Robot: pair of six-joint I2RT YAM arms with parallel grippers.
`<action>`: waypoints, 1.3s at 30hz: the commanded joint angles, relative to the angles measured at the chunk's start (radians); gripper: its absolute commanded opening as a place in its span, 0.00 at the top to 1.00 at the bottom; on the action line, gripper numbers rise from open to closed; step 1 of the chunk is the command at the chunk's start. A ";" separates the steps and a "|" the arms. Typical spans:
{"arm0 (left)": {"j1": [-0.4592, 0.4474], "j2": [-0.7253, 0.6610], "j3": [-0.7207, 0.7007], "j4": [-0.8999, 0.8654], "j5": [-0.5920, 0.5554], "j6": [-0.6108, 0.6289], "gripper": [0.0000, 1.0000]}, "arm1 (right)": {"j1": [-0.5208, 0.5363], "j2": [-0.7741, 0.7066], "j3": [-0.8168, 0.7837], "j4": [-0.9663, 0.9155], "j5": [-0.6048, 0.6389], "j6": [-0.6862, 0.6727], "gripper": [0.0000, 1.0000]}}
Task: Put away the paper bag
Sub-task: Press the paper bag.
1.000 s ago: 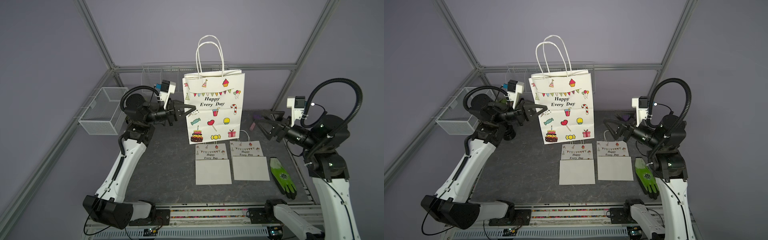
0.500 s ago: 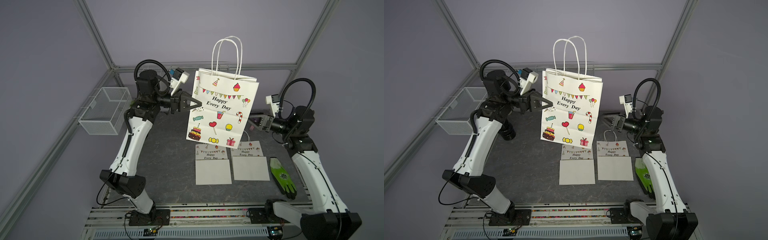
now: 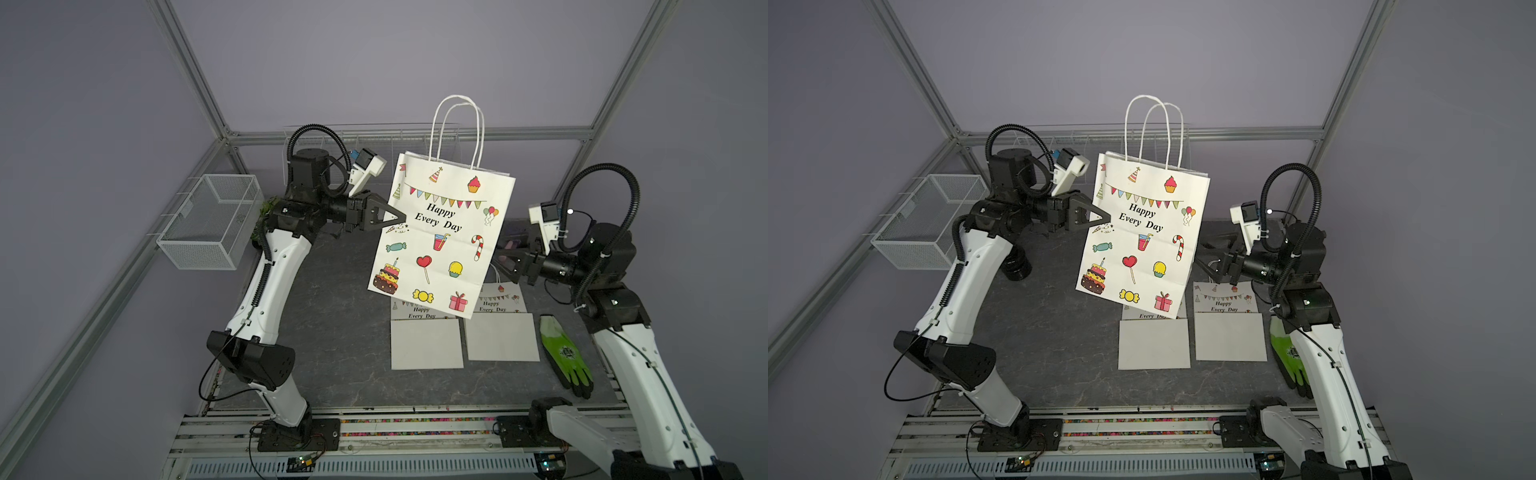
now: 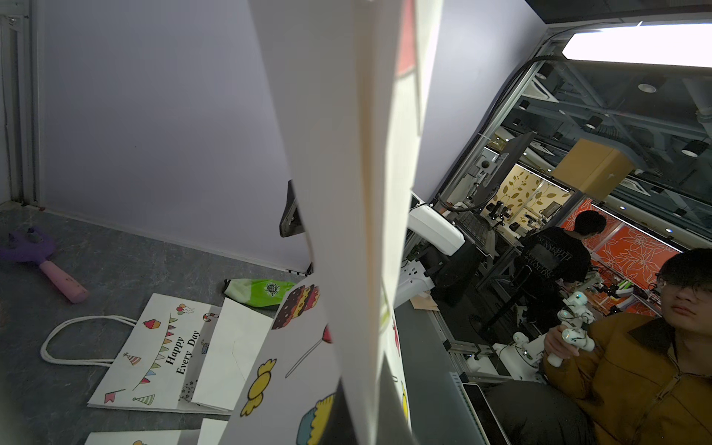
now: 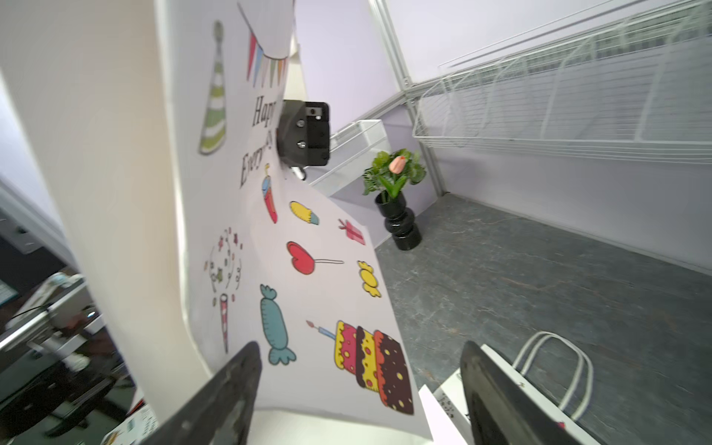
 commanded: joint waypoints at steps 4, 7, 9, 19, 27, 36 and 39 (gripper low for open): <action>0.001 -0.014 0.010 -0.012 0.057 0.030 1.00 | 0.001 -0.174 -0.153 0.043 0.187 -0.033 0.16; 0.000 -0.014 0.008 -0.011 0.058 0.028 1.00 | 0.002 -0.182 -0.180 0.060 0.144 -0.013 0.16; 0.000 -0.012 0.008 -0.011 0.058 0.028 1.00 | 0.004 -0.184 -0.204 0.082 0.124 -0.006 0.17; -0.009 -0.007 0.004 -0.011 0.057 0.023 1.00 | 0.048 -0.036 -0.122 0.152 -0.046 0.035 0.18; -0.023 0.019 0.007 -0.011 0.056 0.014 1.00 | 0.168 0.025 -0.046 0.122 -0.056 -0.010 0.24; -0.025 0.025 -0.017 -0.011 0.054 0.013 1.00 | 0.200 0.035 -0.027 0.129 -0.033 -0.007 0.63; -0.024 0.028 -0.024 -0.012 0.055 0.013 1.00 | 0.201 0.029 -0.017 0.110 0.000 -0.015 0.78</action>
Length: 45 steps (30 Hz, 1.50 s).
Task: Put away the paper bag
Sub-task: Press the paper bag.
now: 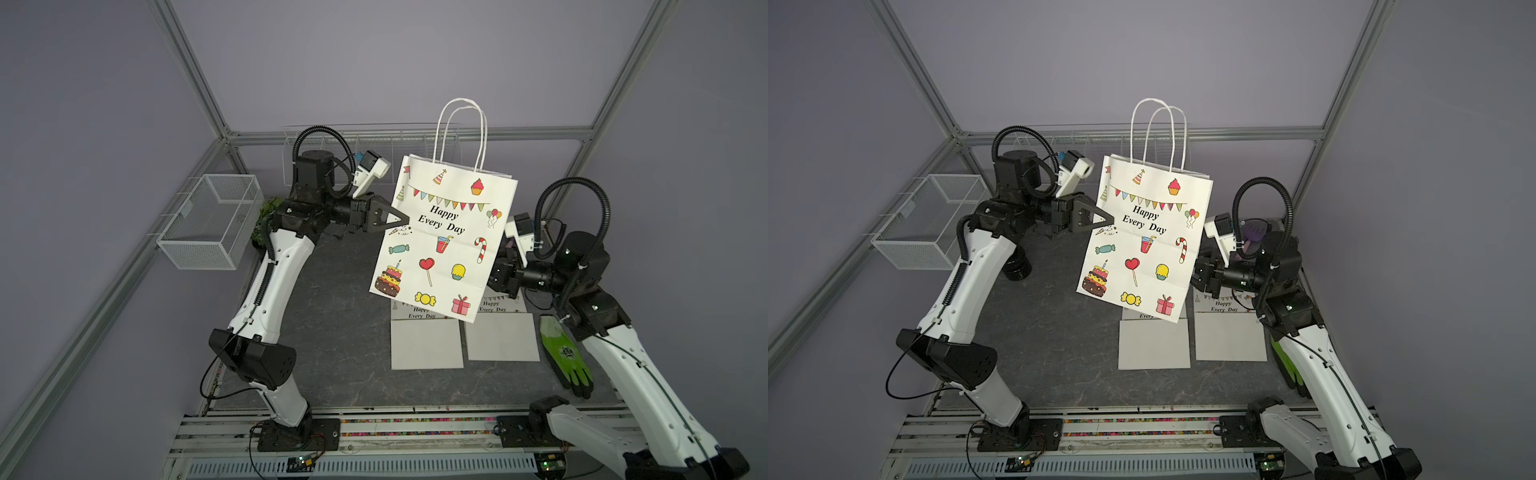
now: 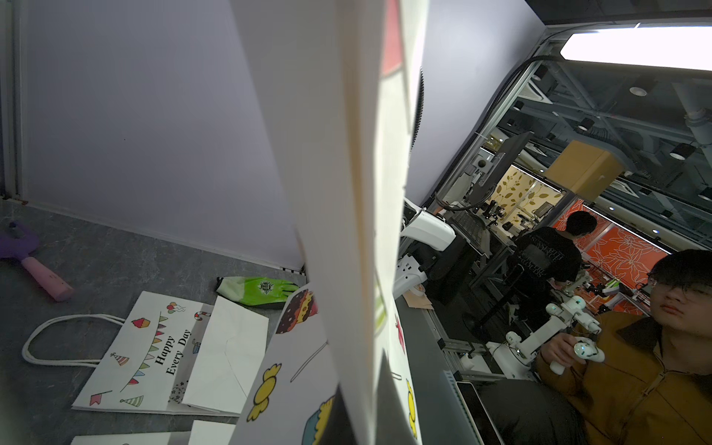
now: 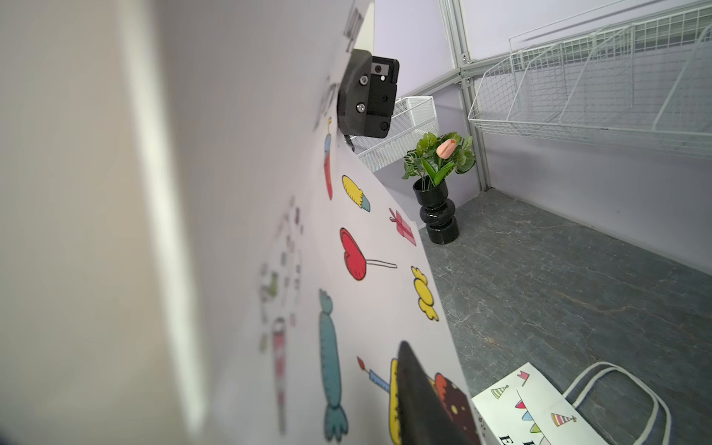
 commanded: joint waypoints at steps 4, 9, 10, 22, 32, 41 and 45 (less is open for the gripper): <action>-0.004 0.016 -0.033 -0.007 0.055 0.016 1.00 | 0.009 -0.021 0.035 -0.008 0.091 -0.001 0.61; -0.005 -0.001 -0.078 -0.007 0.056 0.032 1.00 | 0.005 -0.027 0.064 0.005 0.137 0.016 0.50; -0.005 -0.006 -0.089 -0.008 0.055 0.035 1.00 | 0.005 -0.023 0.072 0.011 0.136 0.022 0.52; -0.003 -0.029 -0.117 -0.009 0.056 0.045 1.00 | -0.047 -0.014 0.131 -0.070 0.126 0.040 0.45; 0.011 -0.048 -0.139 -0.008 0.056 0.053 1.00 | -0.188 -0.073 0.069 0.091 -0.146 0.278 0.09; 0.012 -0.049 -0.139 -0.010 0.056 0.054 1.00 | -0.123 -0.047 0.074 0.172 -0.200 0.342 0.11; 0.011 -0.054 -0.140 -0.010 0.056 0.055 1.00 | -0.108 -0.030 0.113 0.013 -0.144 0.220 0.11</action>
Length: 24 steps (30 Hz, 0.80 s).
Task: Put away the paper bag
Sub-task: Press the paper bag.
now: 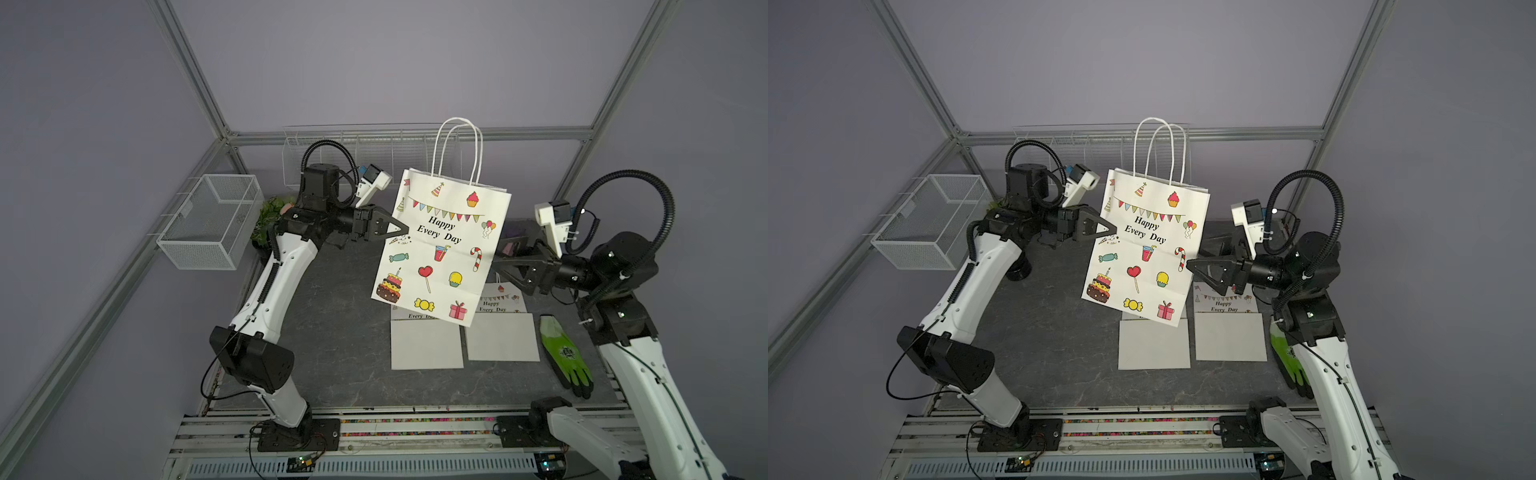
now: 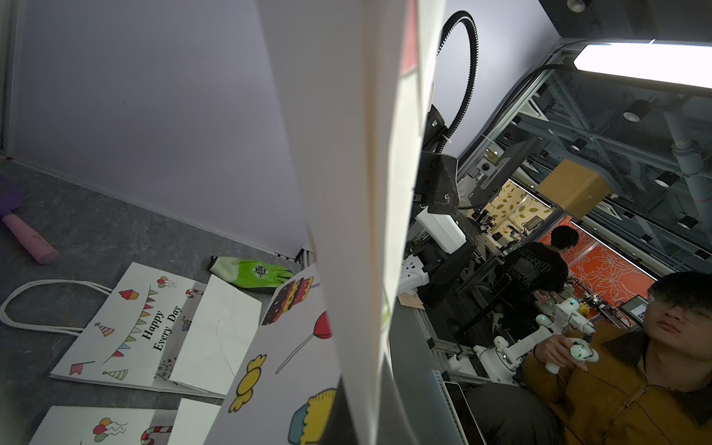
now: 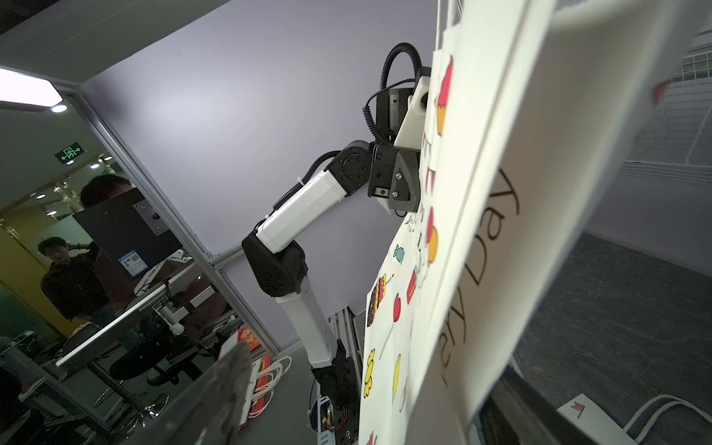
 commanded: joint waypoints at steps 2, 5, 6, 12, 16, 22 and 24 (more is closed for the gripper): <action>0.004 -0.030 -0.004 -0.009 0.054 0.026 1.00 | 0.052 0.029 0.040 -0.118 0.039 -0.093 0.07; 0.004 -0.031 -0.002 -0.010 0.054 0.026 1.00 | 0.089 0.052 0.056 -0.152 0.074 -0.122 0.01; 0.003 -0.031 -0.002 -0.009 0.053 0.026 1.00 | 0.100 0.057 0.061 -0.163 0.089 -0.133 0.04; 0.003 -0.040 -0.005 -0.009 0.055 0.026 1.00 | 0.120 0.065 0.068 -0.178 0.174 -0.148 0.39; 0.003 -0.042 -0.008 -0.009 0.054 0.026 1.00 | 0.121 0.062 0.068 -0.178 0.200 -0.148 0.61; 0.003 -0.048 -0.009 -0.009 0.053 0.027 1.00 | 0.121 0.063 0.074 -0.192 0.229 -0.149 0.87; 0.004 -0.051 -0.011 -0.009 0.051 0.027 1.00 | 0.121 0.066 0.079 -0.209 0.246 -0.154 0.92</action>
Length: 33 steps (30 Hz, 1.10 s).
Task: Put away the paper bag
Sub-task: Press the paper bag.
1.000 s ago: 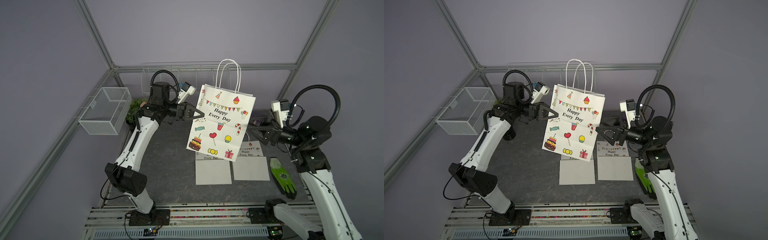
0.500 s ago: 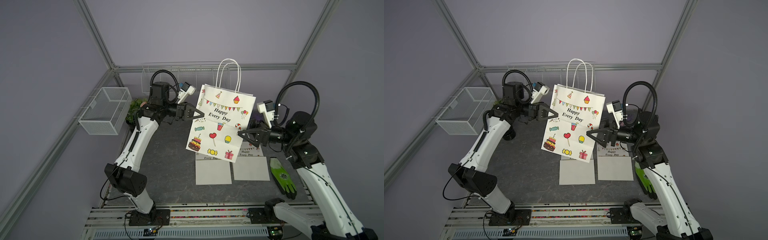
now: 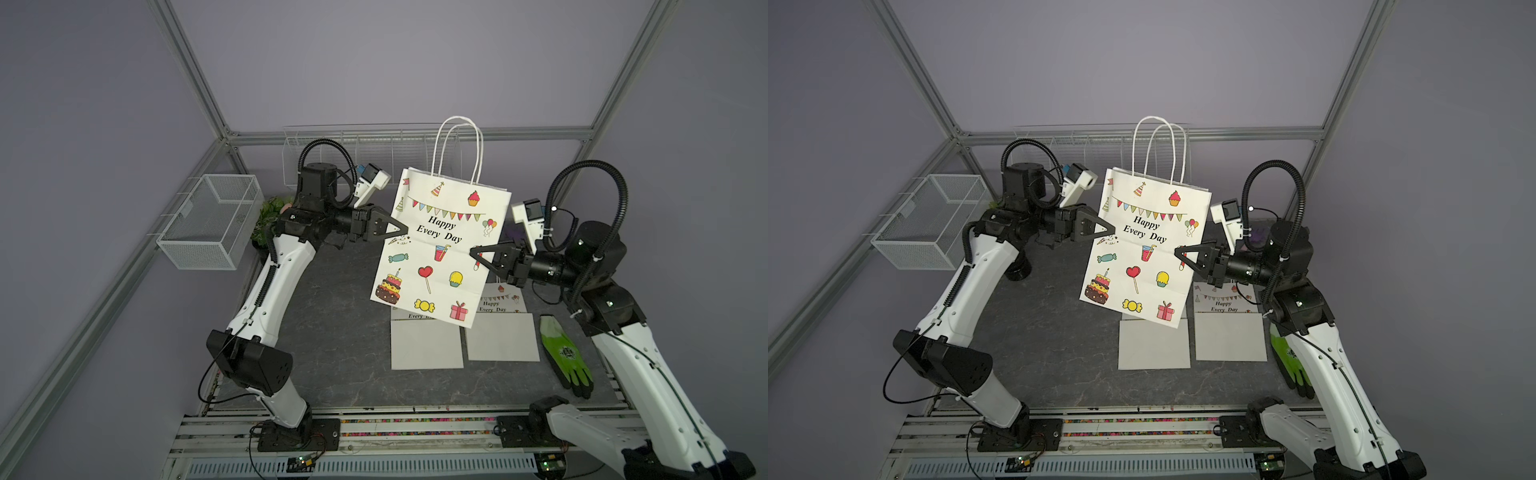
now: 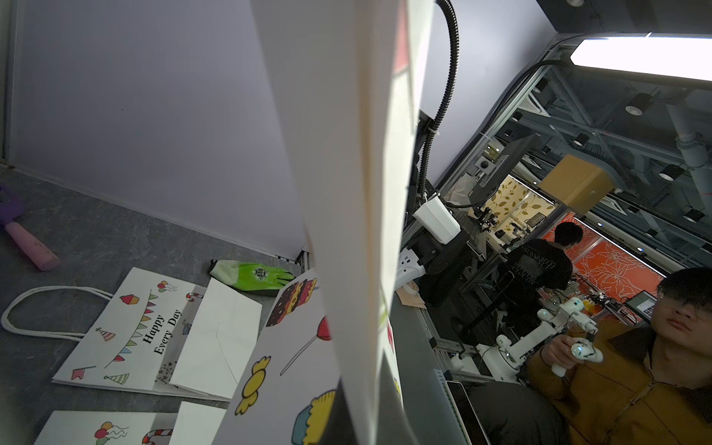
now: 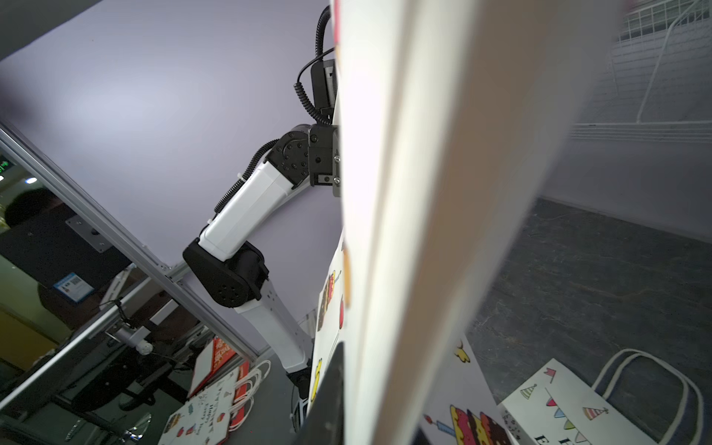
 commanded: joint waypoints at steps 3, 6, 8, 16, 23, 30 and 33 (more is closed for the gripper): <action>0.004 -0.042 -0.013 -0.009 0.040 0.022 0.97 | 0.005 0.010 0.040 -0.067 0.066 -0.040 0.93; 0.004 -0.059 -0.020 -0.009 -0.004 0.011 0.80 | 0.000 0.015 0.049 -0.105 0.095 -0.057 0.93; 0.005 -0.073 -0.023 -0.010 -0.052 -0.002 0.49 | -0.015 0.019 0.054 -0.126 0.106 -0.066 0.93; 0.005 -0.277 -0.221 0.121 -0.673 -0.093 0.03 | -0.136 0.153 0.169 -0.201 -0.048 -0.140 0.93; 0.005 -0.546 -0.543 0.449 -1.003 -0.193 0.04 | -0.169 0.433 0.435 -0.272 -0.442 -0.187 0.93; 0.052 -0.765 -0.794 0.516 -1.250 -0.178 0.05 | -0.169 0.593 0.590 -0.313 -0.683 -0.265 0.93; 0.122 -0.820 -0.897 0.613 -1.220 -0.243 0.06 | -0.167 0.618 0.646 -0.420 -0.714 -0.381 0.94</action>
